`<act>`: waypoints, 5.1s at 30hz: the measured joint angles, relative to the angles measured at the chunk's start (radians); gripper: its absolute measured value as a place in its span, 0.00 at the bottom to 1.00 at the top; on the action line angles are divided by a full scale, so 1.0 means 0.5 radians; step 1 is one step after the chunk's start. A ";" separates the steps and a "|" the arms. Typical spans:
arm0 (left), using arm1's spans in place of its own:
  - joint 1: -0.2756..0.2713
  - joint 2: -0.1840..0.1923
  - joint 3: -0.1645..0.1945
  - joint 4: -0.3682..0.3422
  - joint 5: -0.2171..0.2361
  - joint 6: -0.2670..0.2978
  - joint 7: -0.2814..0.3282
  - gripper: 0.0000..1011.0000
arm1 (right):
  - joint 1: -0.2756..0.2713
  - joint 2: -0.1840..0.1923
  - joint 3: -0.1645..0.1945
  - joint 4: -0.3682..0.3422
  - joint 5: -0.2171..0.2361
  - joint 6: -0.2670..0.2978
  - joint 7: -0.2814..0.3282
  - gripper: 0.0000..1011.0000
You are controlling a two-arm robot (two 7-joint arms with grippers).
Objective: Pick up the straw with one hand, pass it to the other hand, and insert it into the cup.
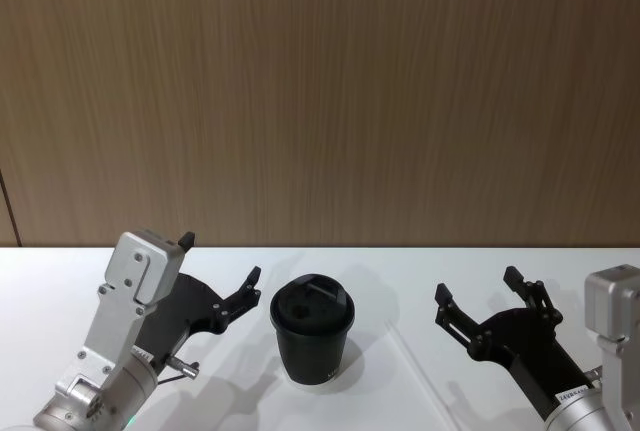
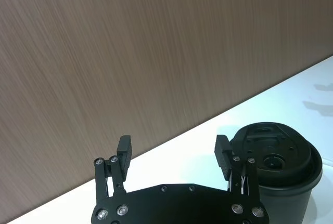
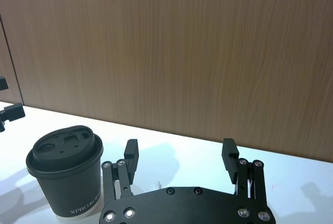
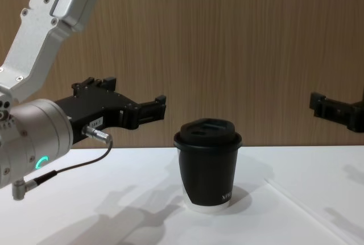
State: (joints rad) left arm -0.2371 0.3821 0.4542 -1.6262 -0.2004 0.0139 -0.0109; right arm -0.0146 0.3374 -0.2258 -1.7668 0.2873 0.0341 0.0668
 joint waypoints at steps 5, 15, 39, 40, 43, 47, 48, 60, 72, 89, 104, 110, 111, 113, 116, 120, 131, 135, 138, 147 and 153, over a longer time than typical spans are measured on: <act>0.000 0.000 0.000 0.000 0.000 0.000 0.000 0.99 | 0.000 0.000 0.000 0.000 0.000 0.000 0.000 0.99; 0.000 0.000 0.000 0.000 0.000 0.000 0.000 0.99 | 0.000 0.000 0.000 0.000 0.000 0.000 0.000 0.99; 0.000 0.000 0.000 0.000 0.000 0.000 0.000 0.99 | 0.000 0.000 0.000 0.000 0.000 0.000 0.000 0.99; 0.000 0.000 0.000 0.000 0.000 0.000 0.000 0.99 | 0.000 0.000 0.000 0.000 0.000 0.000 0.000 0.99; 0.000 0.000 0.000 0.000 0.000 0.000 0.000 0.99 | 0.000 0.000 0.000 0.000 0.000 0.000 0.000 0.99; 0.000 0.000 0.000 0.000 0.000 0.000 0.000 0.99 | 0.000 0.000 0.000 0.000 0.000 0.000 0.000 0.99; 0.000 0.000 0.000 0.000 0.000 0.000 0.000 0.99 | 0.000 0.000 0.000 0.000 0.000 0.000 0.000 0.99; 0.000 0.000 0.000 0.000 0.000 0.000 0.000 0.99 | 0.008 0.025 0.010 -0.037 0.002 0.064 0.021 0.99; 0.000 0.000 0.000 0.000 0.000 0.000 0.000 0.99 | 0.037 0.110 0.056 -0.211 0.068 0.399 0.092 0.99; 0.000 0.000 0.000 0.000 0.000 0.000 0.000 0.99 | 0.031 0.158 0.127 -0.387 0.218 0.981 0.135 0.99; 0.000 0.000 0.000 0.000 0.000 0.000 0.000 0.99 | 0.056 0.162 0.071 -0.401 0.214 1.312 0.098 0.99; 0.000 0.000 0.000 0.000 0.000 0.000 0.000 0.99 | 0.097 0.177 0.013 -0.359 0.168 1.352 0.098 0.99; 0.000 0.000 0.000 0.000 0.000 0.000 0.000 0.99 | 0.103 0.179 0.006 -0.353 0.159 1.356 0.099 0.99; 0.000 0.000 0.000 0.000 0.000 0.000 0.000 0.99 | 0.122 0.184 -0.018 -0.330 0.142 1.360 0.101 0.99; 0.000 0.000 0.000 0.000 0.000 0.000 0.000 0.99 | 0.151 0.189 -0.049 -0.293 0.113 1.361 0.109 0.99; 0.000 0.000 0.000 0.000 0.000 0.000 0.000 0.99 | 0.183 0.193 -0.084 -0.249 0.084 1.356 0.124 0.99; 0.000 0.000 0.000 0.000 0.000 0.000 0.000 0.99 | 0.233 0.211 -0.146 -0.155 0.025 1.318 0.170 0.99; 0.000 0.000 0.000 0.000 0.000 0.000 0.000 0.99 | 0.236 0.216 -0.151 -0.137 0.015 1.303 0.187 0.99; 0.000 0.000 0.000 0.000 0.000 0.000 0.000 0.99 | 0.238 0.223 -0.155 -0.121 0.009 1.292 0.203 0.99; 0.000 0.000 0.000 0.000 0.000 0.000 0.000 0.99 | 0.234 0.238 -0.153 -0.097 0.001 1.283 0.239 0.99; 0.000 0.000 0.000 0.000 0.000 0.000 0.000 0.99 | 0.228 0.247 -0.147 -0.088 0.000 1.299 0.263 0.99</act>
State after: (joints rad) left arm -0.2372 0.3821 0.4542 -1.6262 -0.2004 0.0139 -0.0109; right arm 0.0995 0.4608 -0.2992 -1.8109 0.2874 0.6835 0.1981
